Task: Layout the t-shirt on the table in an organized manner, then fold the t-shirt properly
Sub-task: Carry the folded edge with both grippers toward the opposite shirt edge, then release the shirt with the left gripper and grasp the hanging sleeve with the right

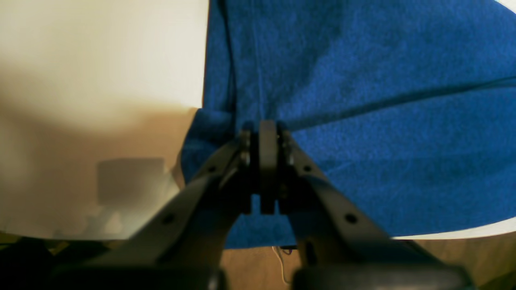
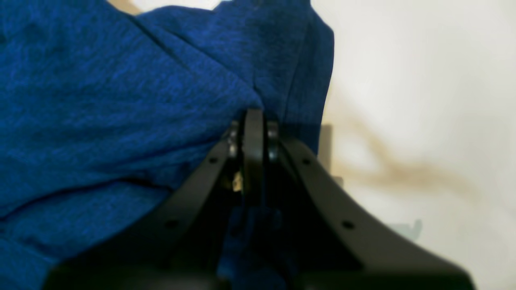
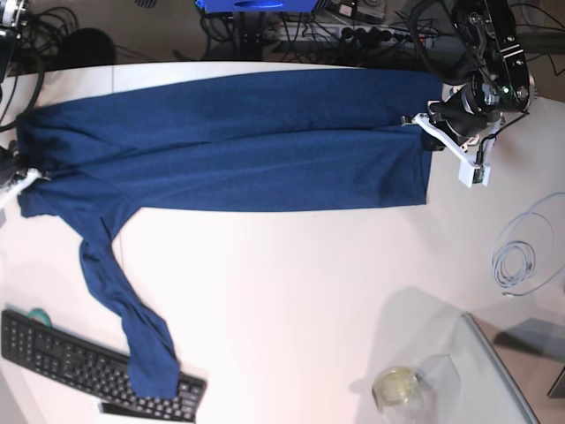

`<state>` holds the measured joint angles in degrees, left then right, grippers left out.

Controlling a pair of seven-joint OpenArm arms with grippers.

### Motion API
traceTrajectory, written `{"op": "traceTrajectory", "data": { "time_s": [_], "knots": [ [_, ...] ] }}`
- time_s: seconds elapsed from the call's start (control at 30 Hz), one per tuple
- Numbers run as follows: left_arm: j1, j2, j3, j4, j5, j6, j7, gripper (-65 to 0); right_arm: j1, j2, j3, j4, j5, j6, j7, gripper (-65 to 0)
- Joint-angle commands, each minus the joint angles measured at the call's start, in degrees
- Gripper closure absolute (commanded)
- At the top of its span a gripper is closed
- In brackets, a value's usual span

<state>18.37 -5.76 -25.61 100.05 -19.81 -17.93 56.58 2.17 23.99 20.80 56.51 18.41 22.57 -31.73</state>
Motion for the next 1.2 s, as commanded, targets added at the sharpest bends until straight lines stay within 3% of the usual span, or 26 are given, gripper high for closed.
{"op": "traceTrajectory", "data": {
  "time_s": [0.0, 0.1, 0.27, 0.4, 0.53, 0.73, 0.97, 1.1, 1.17],
  "knots": [
    [-0.22, -0.53, -0.11, 0.92, -0.36, 0.22, -0.80, 0.0, 0.77, 1.55, 0.52, 0.85, 0.35, -0.02, 0.82, -0.9],
    [-0.22, -0.53, -0.11, 0.92, -0.36, 0.22, -0.71, 0.0, 0.77, 1.55, 0.61, 0.85, 0.44, -0.02, 0.65, -3.3],
    [-0.22, -0.53, -0.64, 0.92, -0.36, 0.31, -0.62, -0.7, 1.21, 1.55, 0.70, 0.94, 0.44, -0.02, -1.11, -21.9],
    [-0.22, -0.79, -0.81, 1.18, -0.36, 0.31, -0.62, -26.2, 0.86, 1.37, 3.33, 3.31, 0.53, -0.02, -1.11, -35.1],
    [-0.30, -0.97, -0.99, 1.27, -0.36, 0.31, -0.80, -42.0, -0.55, -1.26, 10.02, 11.31, 0.27, 0.07, -3.57, -50.3],
    [-2.15, -0.70, -10.75, 1.36, -0.89, 0.13, -0.62, -45.4, 3.76, -1.53, 7.38, 15.18, 0.18, 0.16, -6.21, -51.0],
    [-1.36, -0.97, -24.46, 1.36, -0.89, -0.57, -0.80, -45.9, 19.58, -1.61, -6.69, -0.20, 0.09, -0.02, -4.89, -51.0],
    [-0.04, -0.97, -30.79, 1.36, -0.80, -6.37, -0.80, -45.1, 27.76, -3.02, -14.16, -15.15, 0.09, -0.72, 2.76, -50.9],
    [0.05, -0.97, -33.43, 1.09, -0.36, -8.22, -0.80, -44.9, 30.31, -3.37, -17.41, -21.30, 0.09, -2.92, 5.57, -50.7]
  ]
}}
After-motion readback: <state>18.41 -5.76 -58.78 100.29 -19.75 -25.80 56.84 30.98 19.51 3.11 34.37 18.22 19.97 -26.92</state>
